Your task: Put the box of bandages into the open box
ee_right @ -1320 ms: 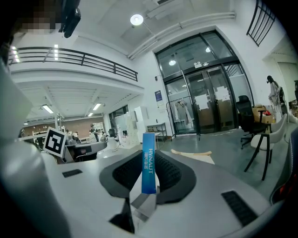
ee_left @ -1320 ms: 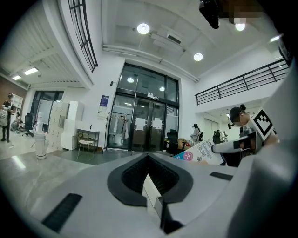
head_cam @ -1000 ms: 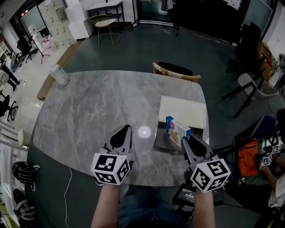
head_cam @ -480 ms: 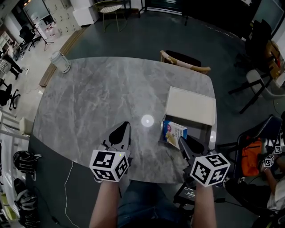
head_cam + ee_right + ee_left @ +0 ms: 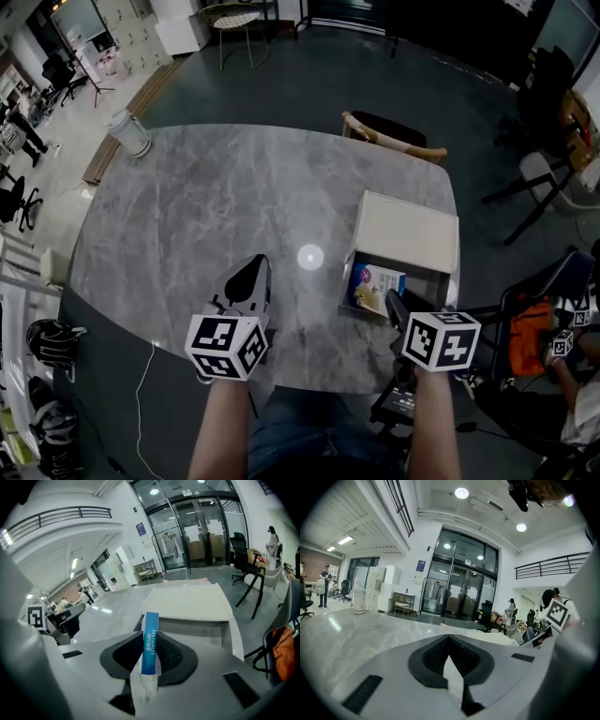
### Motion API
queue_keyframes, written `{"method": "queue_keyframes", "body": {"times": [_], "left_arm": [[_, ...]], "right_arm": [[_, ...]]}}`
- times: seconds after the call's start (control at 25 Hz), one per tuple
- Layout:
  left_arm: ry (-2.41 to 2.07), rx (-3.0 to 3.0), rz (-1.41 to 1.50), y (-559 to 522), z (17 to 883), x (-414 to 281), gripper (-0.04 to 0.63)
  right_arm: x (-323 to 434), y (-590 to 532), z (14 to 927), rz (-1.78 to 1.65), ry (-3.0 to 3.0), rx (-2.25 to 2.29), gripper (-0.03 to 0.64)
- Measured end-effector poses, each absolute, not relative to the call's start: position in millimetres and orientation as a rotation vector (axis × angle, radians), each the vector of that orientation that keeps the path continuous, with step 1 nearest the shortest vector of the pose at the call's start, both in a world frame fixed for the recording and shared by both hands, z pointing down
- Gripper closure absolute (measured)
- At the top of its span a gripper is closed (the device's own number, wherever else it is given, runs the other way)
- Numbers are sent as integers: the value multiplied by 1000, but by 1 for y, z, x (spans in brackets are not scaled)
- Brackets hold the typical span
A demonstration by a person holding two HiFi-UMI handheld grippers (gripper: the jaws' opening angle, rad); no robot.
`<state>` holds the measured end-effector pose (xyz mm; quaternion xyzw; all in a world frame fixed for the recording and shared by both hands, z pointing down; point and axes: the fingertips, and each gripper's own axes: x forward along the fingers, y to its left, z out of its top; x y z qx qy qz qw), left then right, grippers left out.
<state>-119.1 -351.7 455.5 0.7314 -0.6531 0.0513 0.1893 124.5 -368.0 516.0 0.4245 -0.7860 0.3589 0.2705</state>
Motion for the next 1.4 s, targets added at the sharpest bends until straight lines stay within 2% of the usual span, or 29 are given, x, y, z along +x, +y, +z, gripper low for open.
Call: {"method": "queue_keyframes", "body": {"times": [0.68,0.96,1.4], "left_arm": [[-1759,2024,171,-391,477,-122,584],[-1738,2016,196,-411,487,-122,584],[-1726,2031,195,-428,483,-124,584]], "right_arm": [[156,-378,574,1127,-1838,1097,465],[161,-375,604,919,-1623,1002,457],[163,-376,606,1092,-1619,978,450]]}}
